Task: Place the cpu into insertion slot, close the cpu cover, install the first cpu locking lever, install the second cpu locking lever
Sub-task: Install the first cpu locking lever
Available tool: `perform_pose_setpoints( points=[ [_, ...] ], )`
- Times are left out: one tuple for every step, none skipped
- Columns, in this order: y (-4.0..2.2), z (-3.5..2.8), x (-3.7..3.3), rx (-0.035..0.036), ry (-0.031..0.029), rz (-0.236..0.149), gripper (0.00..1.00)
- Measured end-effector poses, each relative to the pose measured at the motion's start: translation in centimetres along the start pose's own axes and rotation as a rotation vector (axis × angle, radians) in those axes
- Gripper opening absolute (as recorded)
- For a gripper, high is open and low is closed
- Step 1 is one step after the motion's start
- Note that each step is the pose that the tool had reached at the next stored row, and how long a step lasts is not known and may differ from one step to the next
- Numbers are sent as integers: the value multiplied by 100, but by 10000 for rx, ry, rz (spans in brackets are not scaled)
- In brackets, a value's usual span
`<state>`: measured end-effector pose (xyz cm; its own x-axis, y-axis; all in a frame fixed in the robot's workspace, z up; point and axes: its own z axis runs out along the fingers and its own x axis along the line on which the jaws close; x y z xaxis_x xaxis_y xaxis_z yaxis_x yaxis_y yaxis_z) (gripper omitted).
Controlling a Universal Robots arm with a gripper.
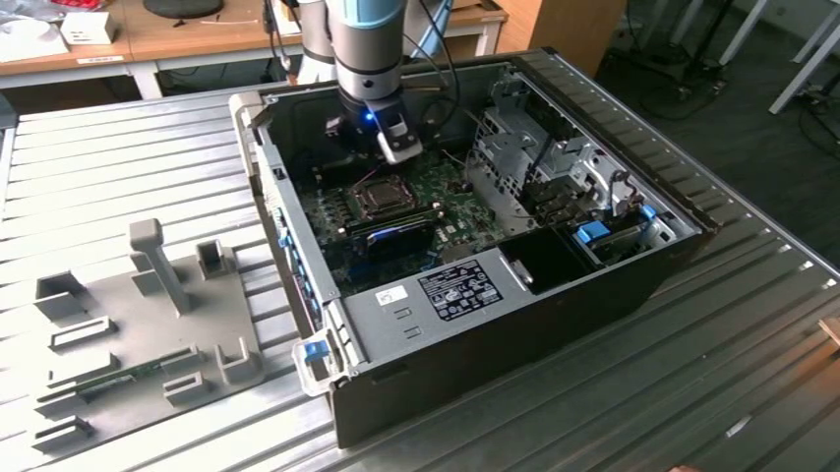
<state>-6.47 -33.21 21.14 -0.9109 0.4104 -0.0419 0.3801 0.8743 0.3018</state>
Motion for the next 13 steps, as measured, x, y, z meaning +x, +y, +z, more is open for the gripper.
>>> perform_pose_setpoints(
  points=[
    [-1,9,-5,0,0,1,10],
    [-2,18,-11,-1,0,2,10],
    [-2,27,-18,-1,0,2,10],
    [-2,35,-25,-1,0,3,10],
    [-1,43,-32,-1,0,4,10],
    [-1,51,-39,-2,0,5,10],
    [-1,60,-46,-1,-1,5,10],
    [0,67,-52,-1,-1,7,10],
    [0,75,-58,-2,-1,7,10],
    [0,83,-63,-2,-1,8,10],
    [0,90,-68,-1,-2,10,10],
    [-1,98,-72,-2,-3,11,10],
    [-1,105,-76,-2,-2,12,10]
  ],
)
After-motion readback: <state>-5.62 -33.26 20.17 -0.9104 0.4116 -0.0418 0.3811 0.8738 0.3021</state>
